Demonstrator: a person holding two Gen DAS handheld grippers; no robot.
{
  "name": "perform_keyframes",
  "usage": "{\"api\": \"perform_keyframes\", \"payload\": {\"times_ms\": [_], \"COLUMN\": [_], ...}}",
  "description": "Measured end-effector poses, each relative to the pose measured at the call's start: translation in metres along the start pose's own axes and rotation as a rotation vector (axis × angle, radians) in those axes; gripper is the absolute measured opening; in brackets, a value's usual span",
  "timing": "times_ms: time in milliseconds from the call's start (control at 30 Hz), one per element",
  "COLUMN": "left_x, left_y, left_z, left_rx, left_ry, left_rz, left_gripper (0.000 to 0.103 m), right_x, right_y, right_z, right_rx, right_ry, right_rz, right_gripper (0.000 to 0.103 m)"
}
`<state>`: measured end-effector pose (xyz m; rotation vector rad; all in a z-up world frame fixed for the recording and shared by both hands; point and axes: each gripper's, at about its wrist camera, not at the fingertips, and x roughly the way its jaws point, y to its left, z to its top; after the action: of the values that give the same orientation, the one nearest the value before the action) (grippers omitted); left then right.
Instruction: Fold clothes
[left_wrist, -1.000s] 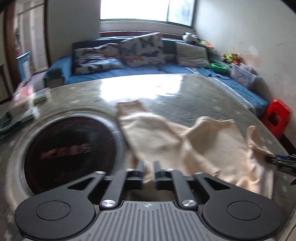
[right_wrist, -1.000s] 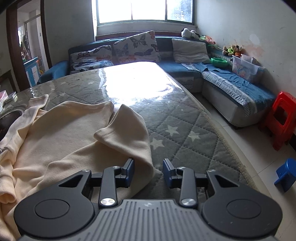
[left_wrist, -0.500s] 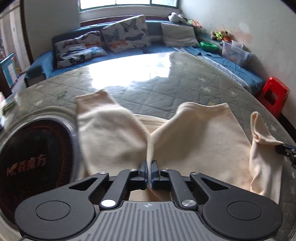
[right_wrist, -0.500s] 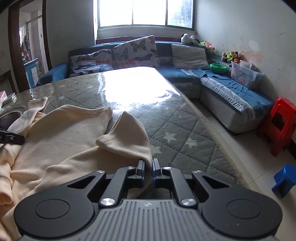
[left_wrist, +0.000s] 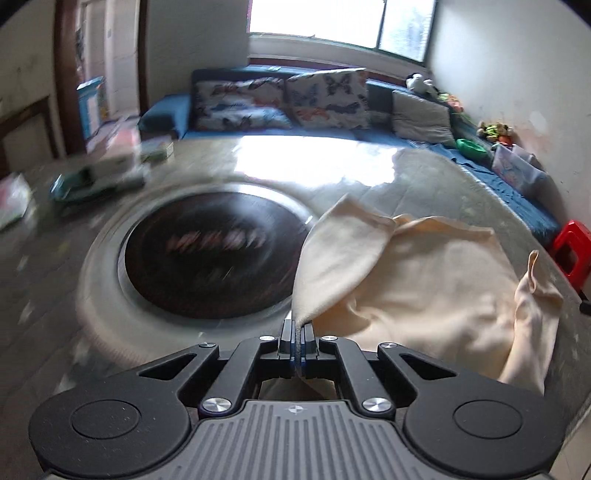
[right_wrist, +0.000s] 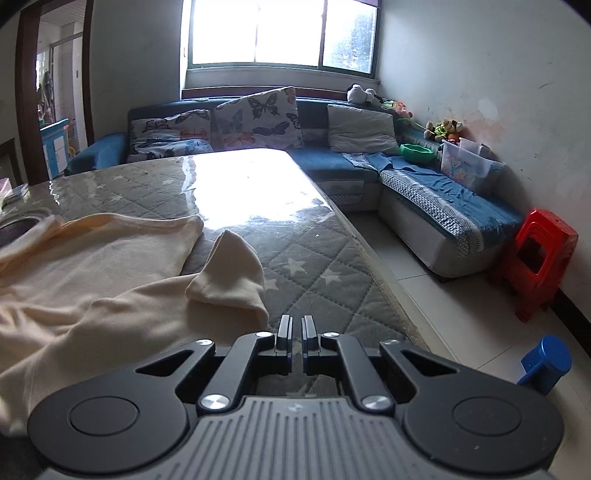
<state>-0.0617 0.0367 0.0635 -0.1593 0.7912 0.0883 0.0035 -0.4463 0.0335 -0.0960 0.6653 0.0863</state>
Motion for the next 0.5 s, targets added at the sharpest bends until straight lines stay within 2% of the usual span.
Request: {"api": "perform_keyframes", "payload": {"times_ms": [133, 200, 267, 333, 400, 467, 500], "left_x": [-0.01, -0.012, -0.013, -0.014, -0.018, -0.021, -0.023], "left_y": [0.019, 0.025, 0.031, 0.037, 0.038, 0.038, 0.036], "left_z": [-0.027, -0.038, -0.048, -0.048, -0.044, -0.039, -0.036], "left_rx": [-0.042, -0.055, -0.061, -0.062, -0.057, -0.041, -0.027], "left_ry": [0.035, 0.059, 0.08, 0.086, 0.073, 0.052, 0.037], "left_rz": [0.016, 0.019, 0.023, 0.029, 0.021, 0.022, 0.028], "left_gripper": [0.003, 0.003, 0.003, 0.009, 0.012, 0.018, 0.025], "right_x": [0.001, 0.004, 0.006, 0.011, 0.018, 0.024, 0.027], "right_y": [0.012, 0.021, 0.029, 0.041, 0.051, 0.058, 0.06], "right_z": [0.002, 0.003, 0.004, 0.005, 0.007, 0.008, 0.009], "right_rx": [-0.013, -0.027, -0.041, -0.082, -0.116, -0.13, -0.133], "right_ry": [0.005, 0.01, 0.014, 0.015, 0.018, 0.025, 0.028], "right_rz": [0.066, 0.105, 0.144, 0.157, 0.163, 0.166, 0.168], "right_gripper": [0.013, 0.031, 0.036, 0.04, 0.049, 0.049, 0.049]}}
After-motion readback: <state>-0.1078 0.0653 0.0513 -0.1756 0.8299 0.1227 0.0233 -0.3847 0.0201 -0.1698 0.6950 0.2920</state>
